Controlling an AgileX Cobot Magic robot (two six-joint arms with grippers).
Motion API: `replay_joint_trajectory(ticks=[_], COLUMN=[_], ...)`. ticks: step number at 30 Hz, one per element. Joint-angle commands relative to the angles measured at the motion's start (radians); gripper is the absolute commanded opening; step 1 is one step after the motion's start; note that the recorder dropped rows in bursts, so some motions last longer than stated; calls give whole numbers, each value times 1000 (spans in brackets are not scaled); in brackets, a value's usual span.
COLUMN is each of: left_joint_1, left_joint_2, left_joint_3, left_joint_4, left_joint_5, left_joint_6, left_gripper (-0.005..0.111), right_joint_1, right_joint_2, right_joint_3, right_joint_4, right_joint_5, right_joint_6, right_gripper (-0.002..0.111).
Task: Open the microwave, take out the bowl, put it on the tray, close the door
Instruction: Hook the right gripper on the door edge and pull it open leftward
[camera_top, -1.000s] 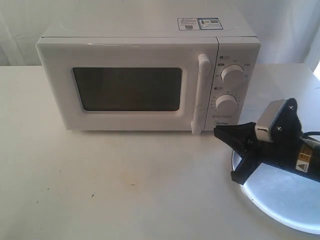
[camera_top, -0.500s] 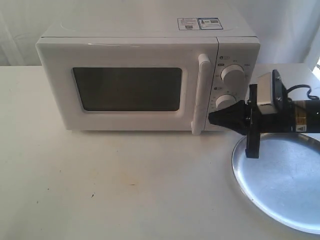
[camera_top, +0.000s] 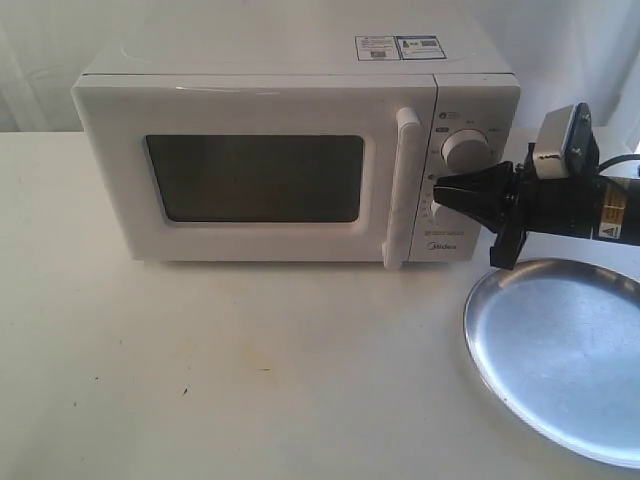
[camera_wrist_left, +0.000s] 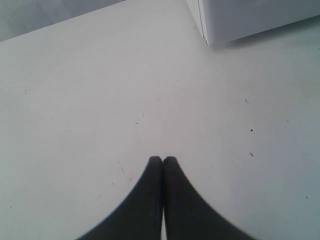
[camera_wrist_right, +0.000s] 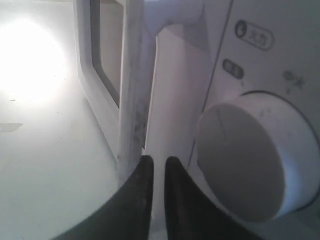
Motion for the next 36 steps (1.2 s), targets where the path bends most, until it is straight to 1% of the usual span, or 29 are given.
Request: replay_joint_trajectory(ticks=[1,5,8,10,18,19,21,22,23,24,25,26,27,29,31,36], left_joint_1=[-4,-4,-4,-4,-4,-4,-4,-4,-4,-4,-4,-4,-4,-4,-4,-4], left_joint_2=[-2,-2,-2,-2,-2,-2,-2,-2,-2,-2,-2,-2,-2,-2,-2,-2], left_joint_3=[-4,-4,-4,-4,-4,-4,-4,-4,-4,-4,-4,-4,-4,-4,-4,-4], left_joint_4=[-3,-3,-3,-3,-3,-3,-3,-3,-3,-3,-3,-3,-3,-3,-3,-3], left_joint_5=[0,0,0,0,0,0,0,0,0,0,0,0,0,0,0,0], left_joint_6=[-5,-5,-5,-5,-5,-5,-5,-5,-5,-5,-5,-5,-5,-5,-5,-5], left_gripper=[0,0,0,0,0,0,0,0,0,0,0,0,0,0,0,0], right_joint_1=[23,53,77,108,259,282,309,322,330,330,330,330,330,330,330,330], right_joint_2=[7,19,25,25,40,44,44,44,44,44,44,42,41,41,41,33], right_joint_3=[-2,-2,-2,-2,-2,-2,-2,-2,-2,-2,-2,-2,-2,-2,-2,7], right_joint_4=[4,8,17,60,132,136,129,127,123,98,47,-32,-69,-81,-81,-139], right_joint_5=[-17,-17,-17,-11,56,72,131,172,190,200,195,185,162,95,-17,-17], right_joint_6=[17,9,5,2,-85,-112,-120,-120,-120,-129,-129,-127,-127,-127,-116,-115], right_gripper=[22,41,58,67,64,63,52,39,31,19,7,0,0,0,0,0])
